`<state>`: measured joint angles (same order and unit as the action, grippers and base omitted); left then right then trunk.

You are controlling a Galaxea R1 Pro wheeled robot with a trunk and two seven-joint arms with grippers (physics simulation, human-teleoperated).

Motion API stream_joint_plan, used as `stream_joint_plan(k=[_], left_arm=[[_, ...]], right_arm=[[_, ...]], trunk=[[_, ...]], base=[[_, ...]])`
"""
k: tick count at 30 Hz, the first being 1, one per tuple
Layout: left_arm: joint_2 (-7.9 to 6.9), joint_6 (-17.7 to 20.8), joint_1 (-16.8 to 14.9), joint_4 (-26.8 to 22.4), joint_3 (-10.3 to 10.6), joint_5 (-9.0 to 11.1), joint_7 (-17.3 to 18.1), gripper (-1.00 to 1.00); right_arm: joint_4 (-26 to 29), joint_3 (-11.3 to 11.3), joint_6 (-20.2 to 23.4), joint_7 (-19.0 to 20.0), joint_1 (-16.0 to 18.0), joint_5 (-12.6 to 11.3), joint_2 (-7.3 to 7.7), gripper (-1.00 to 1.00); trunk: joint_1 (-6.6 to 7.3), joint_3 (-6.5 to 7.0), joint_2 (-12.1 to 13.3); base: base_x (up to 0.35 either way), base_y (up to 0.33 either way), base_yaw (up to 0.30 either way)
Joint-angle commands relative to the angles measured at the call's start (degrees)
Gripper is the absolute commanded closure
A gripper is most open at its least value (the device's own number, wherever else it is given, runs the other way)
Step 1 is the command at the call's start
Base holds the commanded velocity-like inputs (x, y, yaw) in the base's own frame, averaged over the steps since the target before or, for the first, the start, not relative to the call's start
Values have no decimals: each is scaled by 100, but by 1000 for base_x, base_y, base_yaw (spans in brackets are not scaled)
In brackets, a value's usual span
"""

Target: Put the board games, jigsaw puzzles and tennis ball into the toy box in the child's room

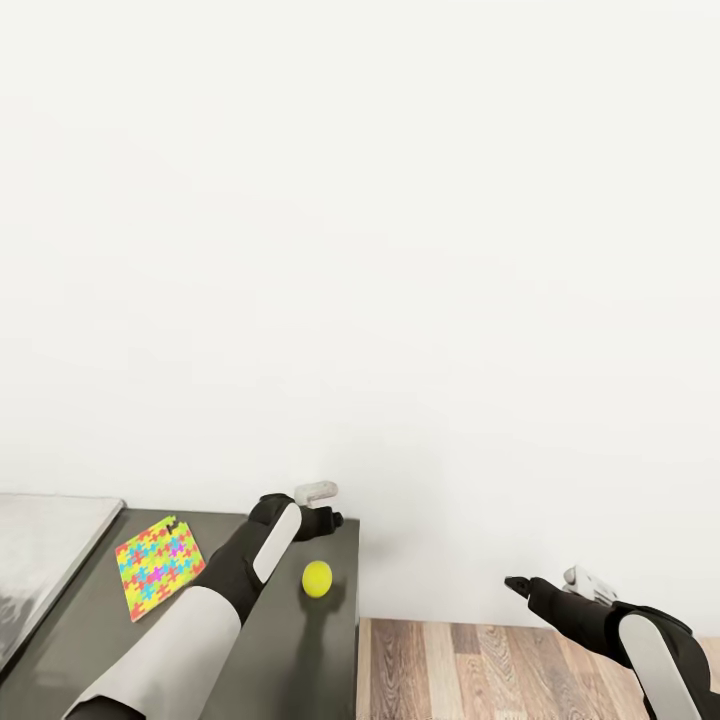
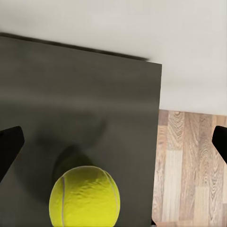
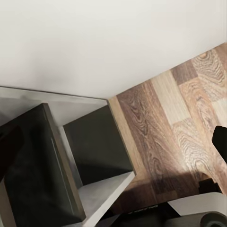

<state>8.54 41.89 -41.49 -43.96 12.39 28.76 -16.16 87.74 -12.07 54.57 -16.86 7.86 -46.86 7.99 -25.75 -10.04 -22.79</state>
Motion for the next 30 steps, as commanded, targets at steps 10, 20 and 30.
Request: stream_joint_plan(k=[10,20,30], left_arm=[[-10,13,-7,-7,17,59,-54,-100],[-10,12,-6,-7,18,59,-46,-100],[-10,12,-3,-7,17,65,-45,-100]], right_arm=[[0,-5,18,-54,21,-61,28,-100],[-6,-5,18,-55,23,-64,24,-100],[-7,-6,18,-55,23,-59,20,-100]], trunk=[[-3,-106,-13],[-3,-200,-13],[-3,-294,-13]], base=[[0,0,0],[0,0,0],[0,0,0]])
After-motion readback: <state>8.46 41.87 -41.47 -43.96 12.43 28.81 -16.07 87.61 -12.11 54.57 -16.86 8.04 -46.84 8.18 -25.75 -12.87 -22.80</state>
